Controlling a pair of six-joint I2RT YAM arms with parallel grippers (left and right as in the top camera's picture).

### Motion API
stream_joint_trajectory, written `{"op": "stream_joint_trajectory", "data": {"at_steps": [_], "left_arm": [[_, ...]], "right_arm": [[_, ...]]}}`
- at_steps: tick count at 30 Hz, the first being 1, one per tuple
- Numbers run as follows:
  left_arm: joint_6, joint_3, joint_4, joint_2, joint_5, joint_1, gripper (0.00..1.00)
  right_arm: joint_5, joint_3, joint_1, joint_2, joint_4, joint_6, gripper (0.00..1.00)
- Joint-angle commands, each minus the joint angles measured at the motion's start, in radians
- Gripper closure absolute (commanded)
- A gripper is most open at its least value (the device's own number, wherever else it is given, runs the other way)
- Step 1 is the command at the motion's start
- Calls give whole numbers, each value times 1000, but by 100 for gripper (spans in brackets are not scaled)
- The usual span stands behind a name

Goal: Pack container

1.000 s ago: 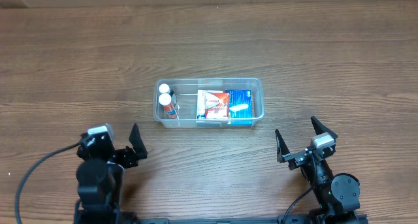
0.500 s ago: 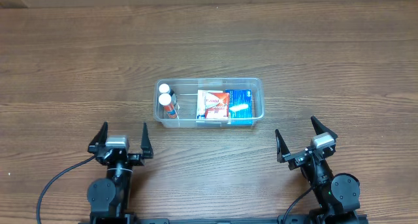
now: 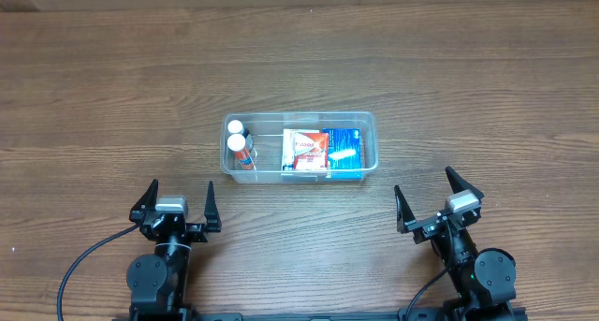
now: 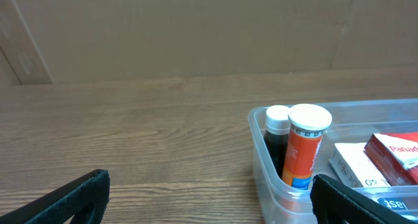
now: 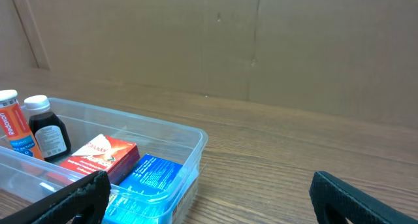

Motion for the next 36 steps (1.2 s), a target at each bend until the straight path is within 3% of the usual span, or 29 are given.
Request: {"op": "stream_joint_trajectory", "data": {"at_steps": [1, 36], "left_arm": [[18, -3, 0, -15, 17, -1, 0], [18, -3, 0, -30, 14, -1, 0]], "right_arm": [[-2, -10, -7, -8, 6, 0, 0], [-2, -10, -7, -8, 6, 0, 0]]}}
